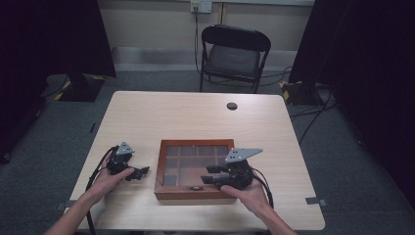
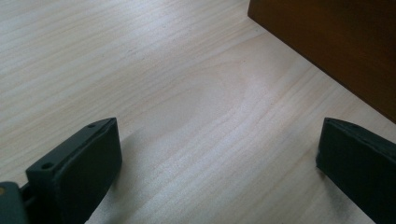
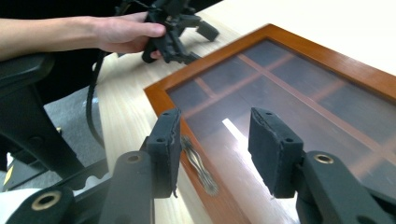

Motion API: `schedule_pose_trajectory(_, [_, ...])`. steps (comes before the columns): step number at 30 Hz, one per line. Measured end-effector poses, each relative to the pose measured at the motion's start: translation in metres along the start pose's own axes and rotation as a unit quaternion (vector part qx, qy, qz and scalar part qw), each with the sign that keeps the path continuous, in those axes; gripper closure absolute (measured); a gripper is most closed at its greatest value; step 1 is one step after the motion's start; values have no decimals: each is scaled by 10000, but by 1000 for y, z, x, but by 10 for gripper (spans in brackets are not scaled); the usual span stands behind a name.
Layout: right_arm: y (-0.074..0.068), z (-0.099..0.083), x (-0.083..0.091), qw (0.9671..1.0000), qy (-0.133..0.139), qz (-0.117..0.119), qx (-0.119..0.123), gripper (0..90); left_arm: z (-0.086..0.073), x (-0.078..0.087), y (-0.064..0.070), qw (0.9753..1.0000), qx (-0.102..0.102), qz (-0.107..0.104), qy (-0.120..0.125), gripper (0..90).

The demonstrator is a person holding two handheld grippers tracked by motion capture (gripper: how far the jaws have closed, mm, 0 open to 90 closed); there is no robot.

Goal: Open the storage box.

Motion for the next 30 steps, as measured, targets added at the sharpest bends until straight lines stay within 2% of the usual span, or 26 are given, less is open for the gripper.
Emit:
schedule_pose_trajectory(6, [-7, 9, -16, 9996, -109, 201, 156, 627, 0, 0, 0, 10000, 12, -13, 12, 0])
schedule_pose_trajectory(14, [-9, -4, -35, 9983, -332, 455, 167, 719, 0, 0, 0, 10000, 0, -11, 9, 0])
schedule_pose_trajectory(22, [-9, -20, -42, 9963, -690, 438, 262, 769, 0, 0, 0, 10000, 3, -12, 10, 0])
schedule_pose_trajectory(30, [-6, -28, -41, 9950, -866, 340, 375, 788, 0, 0, 0, 10000, 25, -26, 10, 0])
Point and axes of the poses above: each handheld gripper's, and its own axes: x roughly backward along the jaws, z roughly out of its top, y roughly to its right, the point moved 6 cm from there along -x, roughly forward along the jaws, and after that the axes turned 5 degrees about x, right-handed, at the moved point
